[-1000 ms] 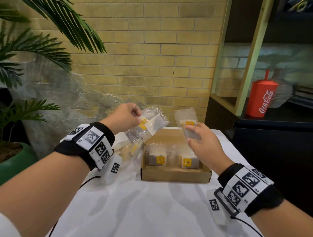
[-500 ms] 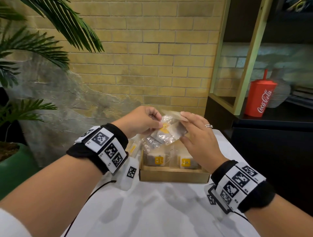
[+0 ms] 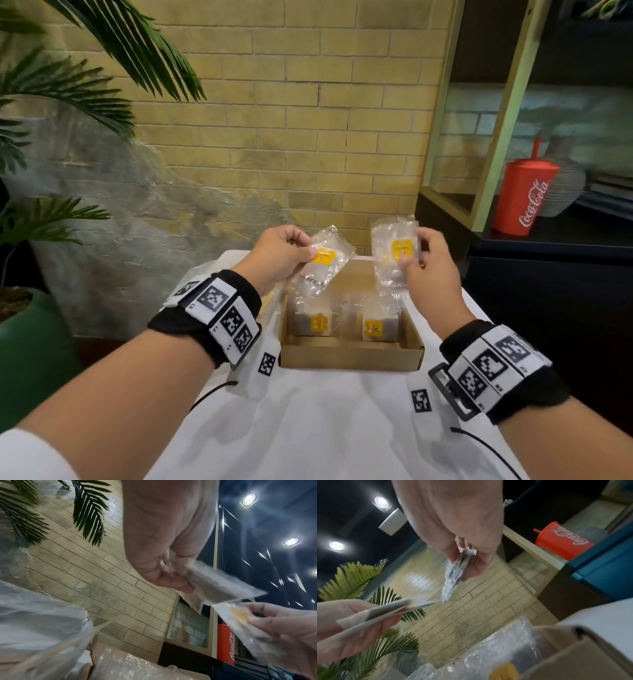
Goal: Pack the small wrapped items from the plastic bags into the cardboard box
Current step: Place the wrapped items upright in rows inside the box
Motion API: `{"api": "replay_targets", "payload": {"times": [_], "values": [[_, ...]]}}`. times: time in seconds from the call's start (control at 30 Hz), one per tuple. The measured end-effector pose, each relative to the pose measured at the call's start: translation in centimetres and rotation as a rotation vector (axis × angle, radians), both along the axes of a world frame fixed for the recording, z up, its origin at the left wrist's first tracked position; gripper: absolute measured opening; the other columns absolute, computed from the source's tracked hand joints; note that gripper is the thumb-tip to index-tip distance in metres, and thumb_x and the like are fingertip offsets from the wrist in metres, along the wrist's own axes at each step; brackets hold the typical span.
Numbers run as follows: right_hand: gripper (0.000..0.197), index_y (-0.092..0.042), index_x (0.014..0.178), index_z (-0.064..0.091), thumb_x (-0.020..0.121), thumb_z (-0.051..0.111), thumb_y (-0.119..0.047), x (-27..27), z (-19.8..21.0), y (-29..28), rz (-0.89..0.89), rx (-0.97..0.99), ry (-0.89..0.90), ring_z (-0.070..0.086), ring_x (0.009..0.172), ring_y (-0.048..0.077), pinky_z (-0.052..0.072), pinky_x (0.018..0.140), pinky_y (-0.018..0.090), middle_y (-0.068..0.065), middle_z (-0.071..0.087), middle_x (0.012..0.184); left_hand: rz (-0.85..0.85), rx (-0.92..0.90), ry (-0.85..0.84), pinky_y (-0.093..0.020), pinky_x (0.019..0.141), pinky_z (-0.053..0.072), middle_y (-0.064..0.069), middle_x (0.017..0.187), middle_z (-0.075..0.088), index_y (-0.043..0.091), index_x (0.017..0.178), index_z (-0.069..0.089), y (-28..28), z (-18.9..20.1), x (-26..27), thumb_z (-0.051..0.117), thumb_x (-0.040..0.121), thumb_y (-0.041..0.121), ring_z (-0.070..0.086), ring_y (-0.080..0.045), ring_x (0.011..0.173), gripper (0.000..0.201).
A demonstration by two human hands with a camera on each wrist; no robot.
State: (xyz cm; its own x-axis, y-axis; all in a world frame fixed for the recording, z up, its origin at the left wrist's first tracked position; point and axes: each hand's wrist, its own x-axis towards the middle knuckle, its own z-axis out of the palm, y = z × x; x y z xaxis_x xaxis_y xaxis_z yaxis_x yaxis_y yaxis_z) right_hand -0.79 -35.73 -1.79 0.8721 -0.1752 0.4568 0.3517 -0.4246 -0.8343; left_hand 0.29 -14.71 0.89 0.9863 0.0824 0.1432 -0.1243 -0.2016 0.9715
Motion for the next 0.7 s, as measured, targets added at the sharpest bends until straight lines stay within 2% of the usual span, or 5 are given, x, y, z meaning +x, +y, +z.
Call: {"api": "replay_targets", "payload": {"times": [0.07,0.17,0.3,0.4,0.7], "values": [[0.060,-0.035,0.142,0.028,0.093,0.044,-0.003,0.1,-0.3,0.3,0.044,0.047,0.100,0.058,0.074,0.014,0.051,0.058,0.021,-0.007,0.056,0.095,0.025,-0.029,-0.046,-0.015,0.037,0.035,-0.004,0.062,0.051,0.013,0.070,0.052,-0.1,-0.2,0.2,0.060,0.085,-0.005,0.044,-0.009,0.043,0.025],[0.032,-0.019,0.103,0.068,0.092,0.042,-0.004,0.5,-0.9,1.2,0.077,0.033,0.189,0.059,0.076,0.018,0.056,0.076,0.043,-0.002,0.063,0.093,0.040,-0.042,-0.094,-0.015,0.042,0.038,-0.004,0.061,0.052,0.013,0.071,0.056,-0.7,-0.4,0.3,0.057,0.085,-0.007,0.044,-0.006,0.041,0.024],[0.034,0.004,0.082,0.065,0.087,0.058,-0.028,-0.2,-0.5,3.3,0.193,0.076,0.242,0.051,0.071,0.016,0.042,0.067,0.029,0.020,0.061,0.085,0.047,-0.094,-0.136,-0.015,0.043,0.040,-0.003,0.058,0.051,0.012,0.073,0.059,-2.0,-0.8,0.3,0.056,0.085,-0.007,0.044,-0.002,0.038,0.023],[0.038,-0.007,0.069,0.060,0.077,0.070,-0.043,-0.3,-0.5,4.7,0.233,0.084,0.248,0.057,0.068,0.019,0.048,0.065,0.033,0.008,0.060,0.071,0.019,-0.139,-0.143,-0.019,0.047,0.044,-0.006,0.064,0.056,0.011,0.074,0.059,-3.0,-1.0,0.2,0.061,0.083,-0.006,0.051,-0.009,0.047,0.019],[0.021,0.000,0.090,0.063,0.088,0.060,-0.020,0.4,-0.5,3.6,0.232,0.233,0.259,0.060,0.079,0.034,0.050,0.083,0.055,0.022,0.065,0.088,-0.116,-0.135,-0.100,-0.027,0.060,0.047,-0.001,0.071,0.056,0.012,0.084,0.059,-2.8,-1.2,-0.6,0.065,0.081,-0.005,0.052,-0.014,0.058,0.019]]}}
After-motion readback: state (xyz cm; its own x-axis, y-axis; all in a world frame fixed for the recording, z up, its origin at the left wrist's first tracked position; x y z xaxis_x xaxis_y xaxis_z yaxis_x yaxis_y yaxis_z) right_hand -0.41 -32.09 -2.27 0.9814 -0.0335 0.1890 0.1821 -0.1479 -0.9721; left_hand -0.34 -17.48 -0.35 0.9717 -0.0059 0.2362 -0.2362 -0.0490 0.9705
